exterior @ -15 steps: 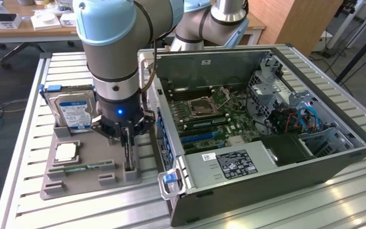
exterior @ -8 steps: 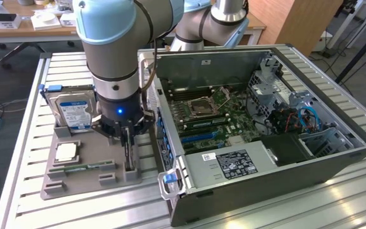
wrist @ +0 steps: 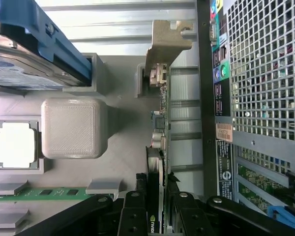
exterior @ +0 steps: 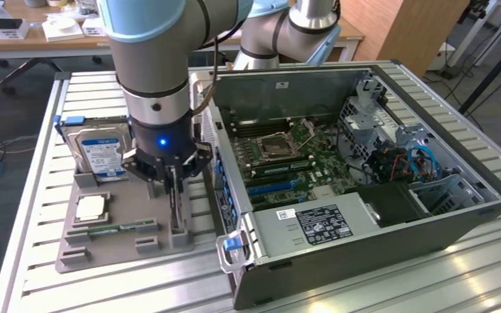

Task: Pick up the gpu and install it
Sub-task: 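Pick up the gpu and move the gpu toward the slot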

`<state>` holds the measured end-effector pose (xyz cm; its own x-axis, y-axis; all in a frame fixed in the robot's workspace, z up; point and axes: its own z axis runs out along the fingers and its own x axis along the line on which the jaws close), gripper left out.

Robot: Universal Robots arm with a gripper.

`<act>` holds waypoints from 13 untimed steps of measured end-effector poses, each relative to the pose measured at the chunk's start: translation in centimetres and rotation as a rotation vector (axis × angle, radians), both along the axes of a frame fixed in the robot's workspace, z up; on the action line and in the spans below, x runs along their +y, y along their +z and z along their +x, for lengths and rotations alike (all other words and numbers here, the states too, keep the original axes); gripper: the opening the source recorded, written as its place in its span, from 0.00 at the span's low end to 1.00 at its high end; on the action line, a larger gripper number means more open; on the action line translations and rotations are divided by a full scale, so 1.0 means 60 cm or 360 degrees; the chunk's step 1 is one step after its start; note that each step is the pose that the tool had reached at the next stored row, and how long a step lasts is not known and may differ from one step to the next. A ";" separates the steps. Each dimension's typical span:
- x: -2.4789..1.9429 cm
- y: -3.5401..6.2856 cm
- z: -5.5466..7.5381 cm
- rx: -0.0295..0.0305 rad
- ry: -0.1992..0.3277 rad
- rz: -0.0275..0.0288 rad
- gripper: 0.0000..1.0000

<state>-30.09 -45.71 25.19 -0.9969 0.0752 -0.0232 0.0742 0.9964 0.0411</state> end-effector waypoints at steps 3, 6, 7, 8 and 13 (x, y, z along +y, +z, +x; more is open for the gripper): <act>0.0000 0.017 0.000 0.00000 0.0000 0.00000 0.26; 0.0000 0.034 0.000 0.00002 0.0000 -0.00002 0.26; 0.0002 0.036 0.000 0.00000 0.0000 0.00000 0.26; 0.0002 0.038 0.000 0.00000 0.0000 -0.00001 0.26; 0.0006 0.050 0.001 0.00001 0.0000 0.00000 0.26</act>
